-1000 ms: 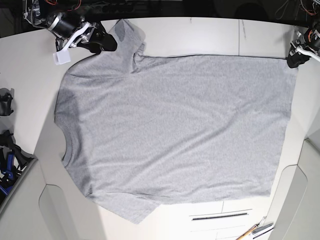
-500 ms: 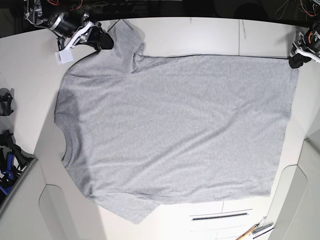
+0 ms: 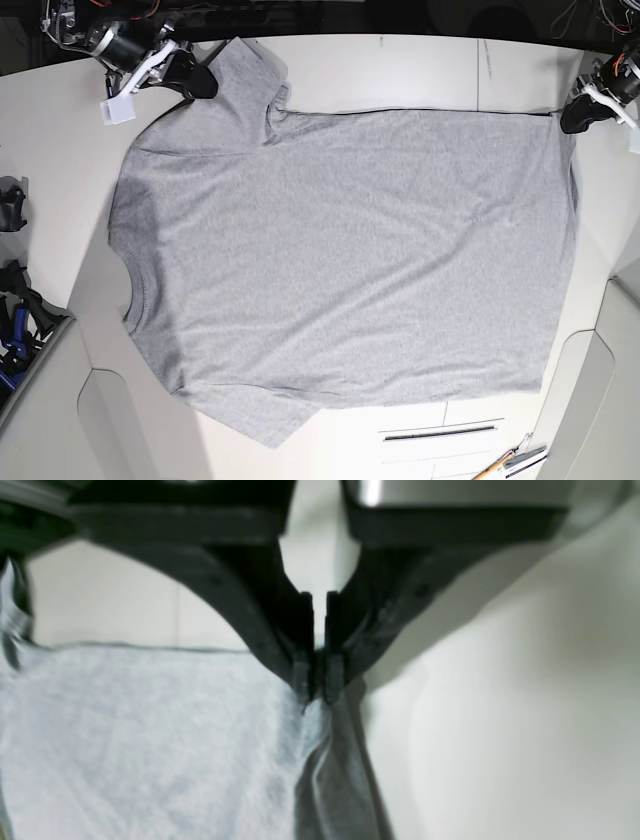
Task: Fold the T-shirt properly
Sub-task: 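Grasp the grey shirt's edge corners with both grippers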
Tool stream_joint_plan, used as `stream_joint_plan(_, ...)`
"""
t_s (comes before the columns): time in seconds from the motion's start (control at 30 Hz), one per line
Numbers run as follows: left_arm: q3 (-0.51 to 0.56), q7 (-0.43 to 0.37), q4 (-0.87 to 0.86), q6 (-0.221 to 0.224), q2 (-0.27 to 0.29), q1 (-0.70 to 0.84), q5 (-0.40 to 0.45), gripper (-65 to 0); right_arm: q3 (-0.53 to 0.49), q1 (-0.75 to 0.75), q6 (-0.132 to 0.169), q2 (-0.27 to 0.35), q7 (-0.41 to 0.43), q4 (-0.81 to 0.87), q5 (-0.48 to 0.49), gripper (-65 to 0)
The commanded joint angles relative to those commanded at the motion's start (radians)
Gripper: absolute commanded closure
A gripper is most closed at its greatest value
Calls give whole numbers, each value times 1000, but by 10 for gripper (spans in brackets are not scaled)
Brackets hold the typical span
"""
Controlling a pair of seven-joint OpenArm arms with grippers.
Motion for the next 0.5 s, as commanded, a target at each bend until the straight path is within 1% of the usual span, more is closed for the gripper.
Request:
stream_joint_plan(0.13, -32, 51, 1, 0, 1, 3, -84, 0, 22, -35, 5, 1, -12, 17, 31, 0)
stream_joint_plan(0.17, -43, 75, 2, 0, 1, 4, -98, 0, 22, -43, 13, 1, -26, 18, 47, 0)
stream_joint_plan(0.23, -62, 107, 10, 0, 1, 27, -137, 0, 24, -62, 16, 1, -56, 18, 71, 0)
stream_joint_plan(0.33, -84, 108, 40, 0, 1, 81, -190, 0, 58, -81, 18, 1, -63, 19, 103, 0)
stream_joint_plan(0.4, -102, 104, 65, 0, 1, 95, -214, 0, 95, -80, 24, 1, -74, 26, 136, 0)
stream_joint_plan(0.47, -118, 81, 73, 0, 0, 94, -216, 0, 123, -78, 24, 1, -74, 50, 152, 0)
stream_joint_plan(0.5, -118, 57, 73, 0, 1, 91, -212, 0, 134, -75, 24, 1, -74, 68, 153, 0)
